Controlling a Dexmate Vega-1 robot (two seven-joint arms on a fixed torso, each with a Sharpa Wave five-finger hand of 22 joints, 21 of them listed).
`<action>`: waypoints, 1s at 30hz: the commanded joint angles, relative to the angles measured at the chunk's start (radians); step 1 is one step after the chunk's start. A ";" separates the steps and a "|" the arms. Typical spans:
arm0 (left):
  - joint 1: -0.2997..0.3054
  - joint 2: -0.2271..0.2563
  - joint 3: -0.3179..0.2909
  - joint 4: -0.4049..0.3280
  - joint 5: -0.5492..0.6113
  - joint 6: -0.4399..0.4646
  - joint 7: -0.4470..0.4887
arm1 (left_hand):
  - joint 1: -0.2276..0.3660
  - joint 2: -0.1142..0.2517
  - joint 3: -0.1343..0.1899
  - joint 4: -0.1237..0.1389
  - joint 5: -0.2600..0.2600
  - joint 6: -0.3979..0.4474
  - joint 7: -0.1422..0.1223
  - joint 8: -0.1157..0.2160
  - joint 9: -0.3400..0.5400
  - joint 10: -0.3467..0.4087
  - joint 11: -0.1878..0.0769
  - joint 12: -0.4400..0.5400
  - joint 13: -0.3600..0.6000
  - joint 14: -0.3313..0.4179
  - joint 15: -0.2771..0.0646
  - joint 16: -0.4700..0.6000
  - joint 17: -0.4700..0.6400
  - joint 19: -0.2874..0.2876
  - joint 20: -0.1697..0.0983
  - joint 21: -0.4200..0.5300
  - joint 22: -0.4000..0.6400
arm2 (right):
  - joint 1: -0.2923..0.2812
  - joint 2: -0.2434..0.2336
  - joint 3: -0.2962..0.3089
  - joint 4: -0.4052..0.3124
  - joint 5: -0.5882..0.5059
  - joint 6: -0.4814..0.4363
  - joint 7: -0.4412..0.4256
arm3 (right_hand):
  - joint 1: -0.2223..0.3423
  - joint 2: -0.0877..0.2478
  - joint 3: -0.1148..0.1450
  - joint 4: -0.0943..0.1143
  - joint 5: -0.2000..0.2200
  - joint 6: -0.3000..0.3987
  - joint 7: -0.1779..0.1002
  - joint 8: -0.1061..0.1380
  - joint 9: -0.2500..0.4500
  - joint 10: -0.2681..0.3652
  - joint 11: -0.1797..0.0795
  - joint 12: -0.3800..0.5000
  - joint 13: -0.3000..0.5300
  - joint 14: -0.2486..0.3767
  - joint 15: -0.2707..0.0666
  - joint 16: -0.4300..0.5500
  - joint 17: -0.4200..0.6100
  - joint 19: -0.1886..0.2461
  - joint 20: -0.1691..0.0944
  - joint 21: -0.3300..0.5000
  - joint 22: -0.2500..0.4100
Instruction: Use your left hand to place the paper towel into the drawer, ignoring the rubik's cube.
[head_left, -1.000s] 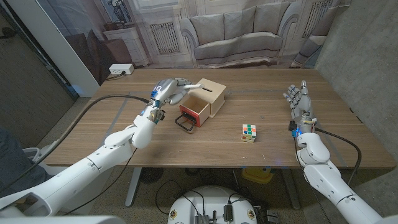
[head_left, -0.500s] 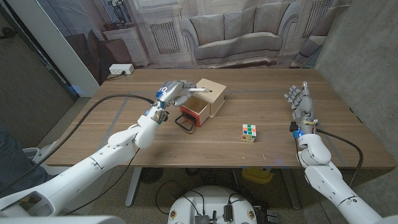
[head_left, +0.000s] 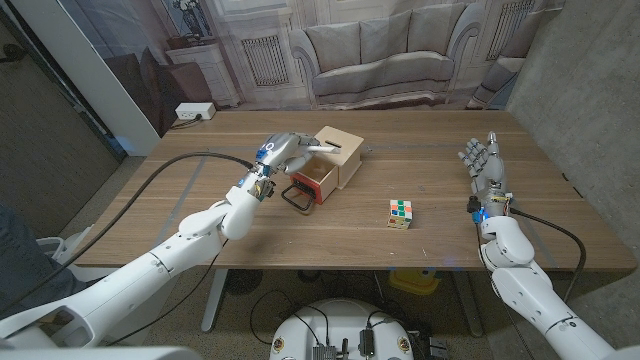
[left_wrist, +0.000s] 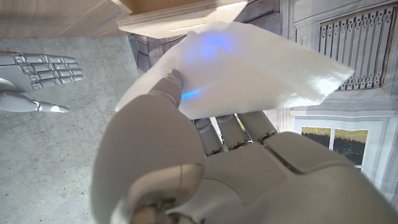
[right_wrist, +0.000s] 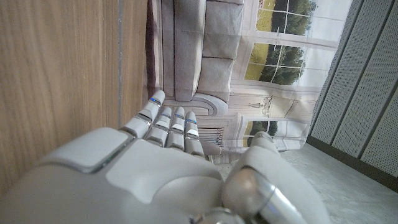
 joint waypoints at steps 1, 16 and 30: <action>-0.010 -0.016 0.023 0.025 0.000 0.002 -0.007 | -0.005 -0.002 0.002 0.002 0.002 0.012 0.003 0.003 0.002 0.011 -0.002 -0.002 0.001 0.012 -0.112 -0.005 0.003 -0.004 -0.020 0.002 0.002 | -0.004 -0.006 0.005 -0.006 0.003 -0.009 0.001 | 0.001 0.009 -0.005 -0.002 -0.001 0.007 0.003 -0.002 0.003 0.008 0.001 -0.002 0.001 0.010 -0.001 0.000 0.003 0.005 -0.016 -0.005 0.002; -0.013 -0.018 0.040 0.010 -0.005 0.036 -0.057 | -0.009 -0.003 0.002 0.003 0.002 0.026 0.004 0.008 0.001 0.021 -0.003 0.000 0.001 0.019 -0.113 -0.003 0.005 -0.001 -0.020 0.004 0.002 | -0.006 -0.009 0.011 -0.001 0.014 -0.012 0.011 | 0.001 0.010 -0.006 -0.003 -0.001 0.008 0.003 -0.002 0.003 0.008 -0.002 -0.003 0.001 0.011 0.000 0.000 0.003 0.007 -0.015 -0.010 0.002; -0.006 -0.015 0.042 -0.025 -0.009 0.092 -0.105 | -0.013 -0.006 0.001 0.003 0.001 0.034 0.003 0.011 0.000 0.031 -0.007 0.000 0.001 0.029 -0.113 -0.001 0.005 0.003 -0.020 0.006 0.002 | -0.012 -0.017 0.018 -0.005 0.025 -0.018 0.018 | 0.002 0.011 -0.006 -0.003 -0.001 0.008 0.002 -0.002 0.003 0.009 0.000 -0.003 0.001 0.010 0.001 -0.001 0.003 0.009 -0.015 -0.014 0.002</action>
